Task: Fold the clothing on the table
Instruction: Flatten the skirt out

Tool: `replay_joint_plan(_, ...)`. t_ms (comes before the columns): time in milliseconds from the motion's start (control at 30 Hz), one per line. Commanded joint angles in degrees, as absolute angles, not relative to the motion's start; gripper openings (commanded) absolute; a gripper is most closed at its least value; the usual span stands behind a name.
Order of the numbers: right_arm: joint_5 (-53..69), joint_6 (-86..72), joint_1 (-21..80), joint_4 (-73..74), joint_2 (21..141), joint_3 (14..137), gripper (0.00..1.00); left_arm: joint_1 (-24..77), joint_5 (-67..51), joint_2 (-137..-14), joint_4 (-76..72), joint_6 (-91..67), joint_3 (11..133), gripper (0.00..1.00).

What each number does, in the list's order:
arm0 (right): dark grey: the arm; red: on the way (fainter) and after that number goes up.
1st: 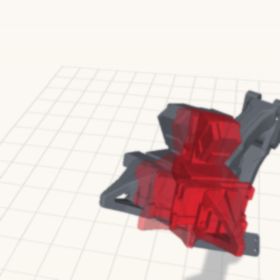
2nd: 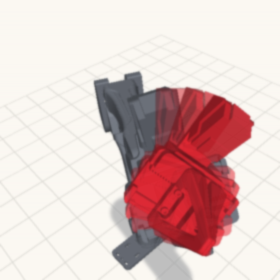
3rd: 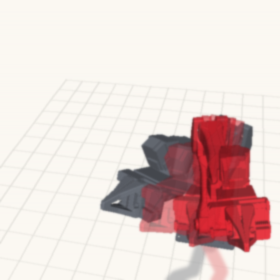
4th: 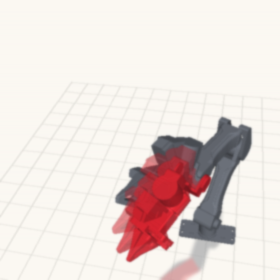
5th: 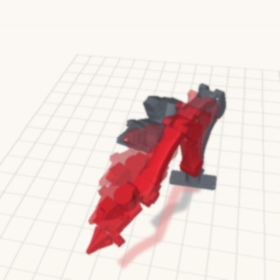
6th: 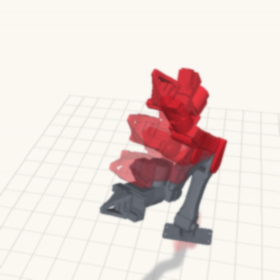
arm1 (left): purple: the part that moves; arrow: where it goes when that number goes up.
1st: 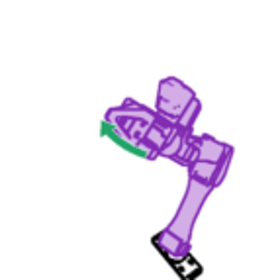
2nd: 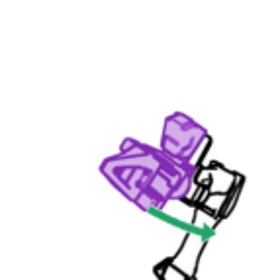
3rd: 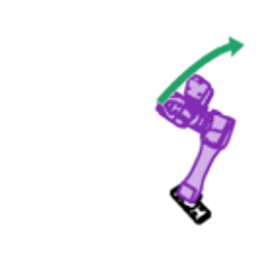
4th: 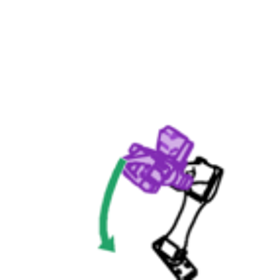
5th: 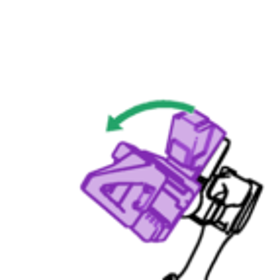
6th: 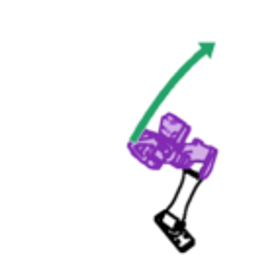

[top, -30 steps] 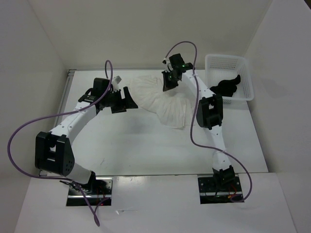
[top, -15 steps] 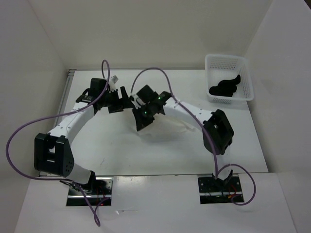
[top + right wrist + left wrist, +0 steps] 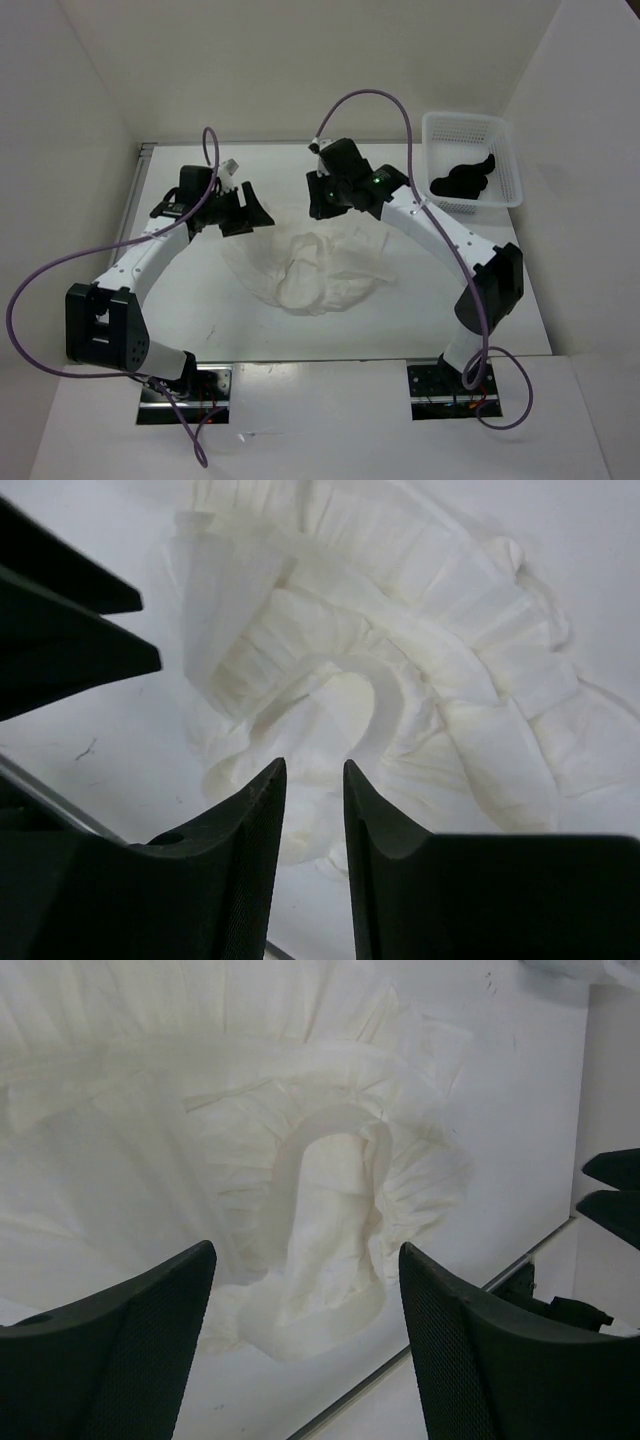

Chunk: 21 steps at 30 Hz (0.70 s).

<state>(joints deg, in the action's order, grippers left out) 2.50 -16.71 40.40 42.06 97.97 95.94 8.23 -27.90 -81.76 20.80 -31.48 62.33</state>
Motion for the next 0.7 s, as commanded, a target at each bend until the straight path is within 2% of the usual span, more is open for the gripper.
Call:
replay_joint_plan(0,-2.9,-16.7,41.48,43.24,102.82,95.98,0.35,9.49,-27.87,-80.94,20.03,-28.92,61.79,0.79)
replay_joint_plan(67,-3.51,-18.27,41.48,43.24,103.54,94.32,0.37,10.1,-25.49,-81.73,23.28,-26.47,62.31,0.64)
replay_joint_plan(133,-4.04,-19.33,41.48,43.24,104.33,92.73,0.37,10.72,-25.49,-81.74,25.13,-24.97,61.71,0.59)
replay_joint_plan(267,-4.04,-22.49,42.01,42.63,102.93,87.12,0.37,13.44,-21.2,-81.21,27.25,-23.73,58.46,0.7)
replay_joint_plan(367,-5.36,-24.95,43.24,42.63,101.43,83.86,0.37,16.43,-18.99,-80.69,28.65,-24.52,57.14,0.7)
replay_joint_plan(433,-5.36,-25.49,44.82,42.1,100.9,82.27,0.37,19.5,-17.94,-79.99,28.65,-26.71,56.25,0.66)
replay_joint_plan(467,-5.36,-27.14,44.82,42.1,100.9,81.05,0.37,20.56,-15.75,-79.2,28.65,-28.28,55.55,0.63)
replay_joint_plan(500,-4.84,-27.16,45.78,42.1,100.9,80.43,0.37,21.61,-14.86,-79.19,28.65,-28.82,55.55,0.56)
replay_joint_plan(533,-4.83,-27.94,46.66,41.58,100.9,79.81,0.37,23.27,-13.72,-79.19,28.65,-29.44,54.94,0.43)
replay_joint_plan(667,-4.22,-29.79,49.39,40.78,100.9,78.66,0.37,26.19,-8.98,-79.19,28.65,-32.25,53.88,0.32)
